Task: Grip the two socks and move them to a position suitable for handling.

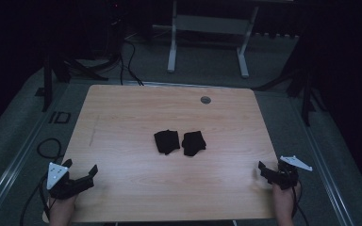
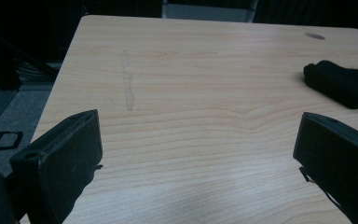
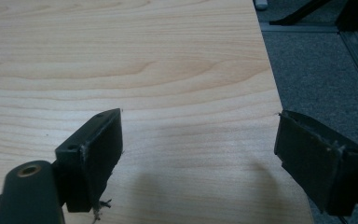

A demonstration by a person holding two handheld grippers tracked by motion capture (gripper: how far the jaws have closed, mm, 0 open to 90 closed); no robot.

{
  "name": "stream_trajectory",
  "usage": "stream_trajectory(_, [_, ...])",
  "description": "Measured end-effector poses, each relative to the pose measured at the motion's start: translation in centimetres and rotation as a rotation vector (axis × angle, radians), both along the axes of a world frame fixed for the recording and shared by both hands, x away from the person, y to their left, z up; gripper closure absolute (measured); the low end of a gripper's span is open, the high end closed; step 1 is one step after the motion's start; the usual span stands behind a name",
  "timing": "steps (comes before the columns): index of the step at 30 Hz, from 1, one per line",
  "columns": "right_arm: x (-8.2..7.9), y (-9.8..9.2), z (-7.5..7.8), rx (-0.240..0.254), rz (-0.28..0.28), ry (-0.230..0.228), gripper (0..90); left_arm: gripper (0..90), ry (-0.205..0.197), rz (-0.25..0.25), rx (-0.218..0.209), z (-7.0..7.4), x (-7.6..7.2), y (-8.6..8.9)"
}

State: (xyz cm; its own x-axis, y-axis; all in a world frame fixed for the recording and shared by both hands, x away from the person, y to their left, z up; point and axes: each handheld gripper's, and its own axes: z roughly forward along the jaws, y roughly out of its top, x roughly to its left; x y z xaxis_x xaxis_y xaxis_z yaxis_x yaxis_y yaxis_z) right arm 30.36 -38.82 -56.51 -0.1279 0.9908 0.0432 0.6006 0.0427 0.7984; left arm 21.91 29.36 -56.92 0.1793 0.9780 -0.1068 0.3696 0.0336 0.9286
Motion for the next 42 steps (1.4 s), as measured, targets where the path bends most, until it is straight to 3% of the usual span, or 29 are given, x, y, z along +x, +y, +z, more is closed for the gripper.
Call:
stream_trajectory(7, [0.0, 0.1, 0.1, 0.014, 0.042, 0.013, 13.6, 1.5, 0.004, 0.004, 0.011, 0.0, 0.1, 0.0])
stream_trajectory(10, [0.1, 0.3, 0.3, -0.006, 0.081, 0.012, 13.5, 1.5, 0.01, 0.007, 0.001, -0.1, 0.1, 0.1])
stream_trajectory(13, [0.3, 1.0, 0.3, -0.041, 0.131, 0.038, 13.8, 1.5, 0.001, 0.018, -0.019, -0.1, -0.1, 0.4])
stream_trajectory(16, [0.5, 1.4, 0.4, -0.046, 0.165, 0.05, 13.9, 1.5, -0.008, 0.013, -0.029, 0.1, -0.2, 0.5])
stream_trajectory(18, [0.8, 1.8, 0.5, -0.047, 0.188, 0.068, 13.9, 1.5, -0.007, 0.013, -0.012, 0.1, -0.2, 0.4])
stream_trajectory(20, [1.2, 2.3, 0.5, -0.039, 0.218, 0.088, 13.8, 1.5, -0.029, 0.001, -0.028, 0.2, -0.3, 0.3])
stream_trajectory(21, [1.4, 2.6, 0.6, -0.04, 0.23, 0.097, 13.6, 1.5, -0.039, -0.012, -0.035, 0.3, -0.3, 0.1])
stream_trajectory(24, [1.9, 3.9, 0.9, -0.06, 0.28, 0.105, 12.8, 1.5, -0.036, -0.035, 0.002, 0.4, -0.3, -0.6])
stream_trajectory(28, [2.7, 5.7, 1.3, -0.017, 0.355, 0.115, 12.8, 1.5, 0.012, -0.064, 0.021, 0.4, -0.1, -1.4])
stream_trajectory(30, [3.1, 6.7, 1.5, 0.009, 0.403, 0.116, 12.7, 1.5, 0.018, -0.08, 0.009, 0.4, -0.1, -1.5])
stream_trajectory(36, [4.4, 10.1, 1.8, -0.034, 0.494, 0.121, 13.3, 1.5, 0.039, -0.096, 0.004, 0.6, -0.1, -1.7])
stream_trajectory(42, [5.8, 13.2, 1.9, -0.04, 0.564, 0.11, 13.6, 1.5, 0.059, -0.112, -0.005, 0.6, 0.0, -1.9])
